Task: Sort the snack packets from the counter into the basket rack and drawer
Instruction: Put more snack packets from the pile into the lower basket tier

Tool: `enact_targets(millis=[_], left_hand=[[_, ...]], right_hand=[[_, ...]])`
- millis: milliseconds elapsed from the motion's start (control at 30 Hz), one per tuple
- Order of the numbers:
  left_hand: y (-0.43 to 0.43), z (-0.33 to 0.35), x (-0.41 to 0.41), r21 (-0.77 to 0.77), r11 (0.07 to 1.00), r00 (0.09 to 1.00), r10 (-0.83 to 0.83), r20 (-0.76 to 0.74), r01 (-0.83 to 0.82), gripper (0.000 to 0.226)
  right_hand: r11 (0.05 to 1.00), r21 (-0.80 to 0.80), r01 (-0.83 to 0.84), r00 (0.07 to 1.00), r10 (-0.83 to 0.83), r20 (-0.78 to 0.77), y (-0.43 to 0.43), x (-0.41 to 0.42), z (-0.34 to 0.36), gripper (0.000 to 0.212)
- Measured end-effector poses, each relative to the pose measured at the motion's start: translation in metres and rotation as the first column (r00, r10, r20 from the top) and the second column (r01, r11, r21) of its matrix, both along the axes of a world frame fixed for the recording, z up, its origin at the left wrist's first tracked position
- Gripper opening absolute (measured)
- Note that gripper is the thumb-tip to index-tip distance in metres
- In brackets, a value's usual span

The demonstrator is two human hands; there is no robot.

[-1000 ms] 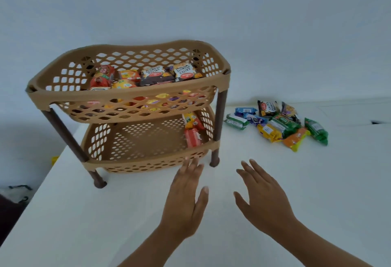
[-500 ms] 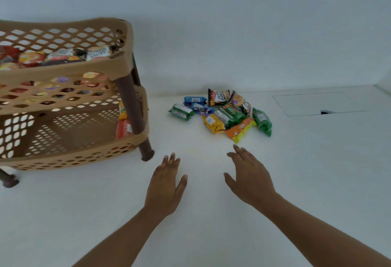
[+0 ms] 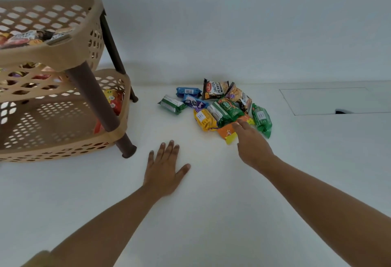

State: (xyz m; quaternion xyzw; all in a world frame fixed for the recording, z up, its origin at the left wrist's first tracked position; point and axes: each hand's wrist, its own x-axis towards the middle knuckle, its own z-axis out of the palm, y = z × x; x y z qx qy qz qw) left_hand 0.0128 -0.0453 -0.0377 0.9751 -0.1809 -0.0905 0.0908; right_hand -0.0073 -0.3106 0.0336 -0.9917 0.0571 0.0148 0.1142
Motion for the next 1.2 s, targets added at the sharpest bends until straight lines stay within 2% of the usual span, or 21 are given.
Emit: enact_targets(millis=[100, 200, 267, 333, 500, 700, 767, 833, 867, 900, 933, 967, 1000, 1033, 1067, 1100, 1200], left_hand=[[-0.025, 0.019, 0.033, -0.121, 0.992, 1.0, 0.028, -0.012, -0.029, 0.082], [-0.054, 0.043, 0.06, -0.227, 0.974, 0.997, -0.003, 0.081, 0.021, 0.086], [-0.069, 0.054, 0.078, -0.224, 0.969, 0.987, -0.069, 0.147, 0.101, 0.083], [-0.08, 0.059, 0.095, -0.161, 0.97, 0.971, -0.155, 0.18, 0.184, 0.076], [-0.095, 0.058, 0.108, 0.165, 0.913, 0.889, -0.402, 0.221, 0.372, 0.08], [-0.086, 0.043, 0.101, 0.256, 0.915, 0.85, -0.388, 0.356, 0.311, 0.058], [-0.082, 0.045, 0.095, 0.175, 0.954, 0.891, -0.291, 0.349, 0.244, 0.055], [-0.075, 0.05, 0.087, -0.07, 0.991, 0.961, -0.095, 0.262, 0.117, 0.055], [-0.071, 0.054, 0.081, -0.231, 0.972, 0.985, 0.001, 0.175, 0.04, 0.052], [-0.065, 0.058, 0.073, -0.394, 0.918, 0.996, 0.076, 0.054, -0.049, 0.048], [-0.059, 0.062, 0.065, -0.558, 0.814, 0.987, 0.128, -0.099, -0.162, 0.043], [-0.053, 0.07, 0.054, -0.687, 0.664, 0.952, 0.145, -0.269, -0.295, 0.04], [-0.047, 0.079, 0.042, -0.759, 0.49, 0.895, 0.115, -0.431, -0.428, 0.039], [-0.039, 0.088, 0.032, -0.789, 0.332, 0.846, 0.052, -0.531, -0.516, 0.041], [-0.031, 0.096, 0.022, -0.805, 0.224, 0.826, -0.003, -0.564, -0.549, 0.042], [-0.023, 0.105, 0.012, -0.817, 0.162, 0.823, -0.043, -0.566, -0.553, 0.042], [0.002, 0.122, -0.014, -0.813, 0.037, 0.809, -0.087, -0.582, -0.581, 0.044]], right_hand=[[0.999, -0.048, -0.013, 1.0, 0.013, 0.003, -0.008, 0.013, -0.006, 0.069], [0.995, -0.094, -0.037, 0.999, 0.038, 0.007, -0.019, 0.022, -0.016, 0.067], [0.995, -0.091, -0.05, 0.998, 0.053, 0.029, -0.023, 0.028, -0.02, 0.067], [0.996, -0.072, -0.056, 0.997, 0.059, 0.046, -0.024, 0.03, -0.025, 0.067], [0.996, -0.038, -0.082, 0.995, 0.083, 0.047, -0.022, 0.024, -0.031, 0.062], [0.993, -0.013, -0.114, 0.99, 0.114, 0.079, -0.014, 0.01, -0.03, 0.049], [0.992, 0.008, -0.122, 0.987, 0.121, 0.108, -0.009, 0.003, -0.029, 0.047], [0.993, 0.034, -0.112, 0.985, 0.106, 0.134, -0.004, -0.004, -0.026, 0.044], [0.994, 0.047, -0.103, 0.985, 0.096, 0.14, -0.001, -0.008, -0.024, 0.043], [0.994, 0.064, -0.093, 0.986, 0.083, 0.146, 0.003, -0.012, -0.022, 0.042], [0.992, 0.094, -0.079, 0.985, 0.063, 0.158, 0.008, -0.017, -0.019, 0.041], [0.989, 0.137, -0.059, 0.985, 0.035, 0.172, 0.014, -0.022, -0.015, 0.04], [0.982, 0.186, -0.04, 0.983, 0.006, 0.181, 0.02, -0.027, -0.012, 0.039], [0.972, 0.236, -0.022, 0.983, -0.021, 0.182, 0.027, -0.032, -0.008, 0.038], [0.958, 0.286, -0.004, 0.983, -0.048, 0.177, 0.035, -0.037, -0.004, 0.037], [0.941, 0.339, 0.014, 0.982, -0.077, 0.172, 0.042, -0.042, 0.0, 0.036], [0.866, 0.498, 0.05, 0.978, -0.143, 0.151, 0.064, -0.053, 0.017, 0.031]])
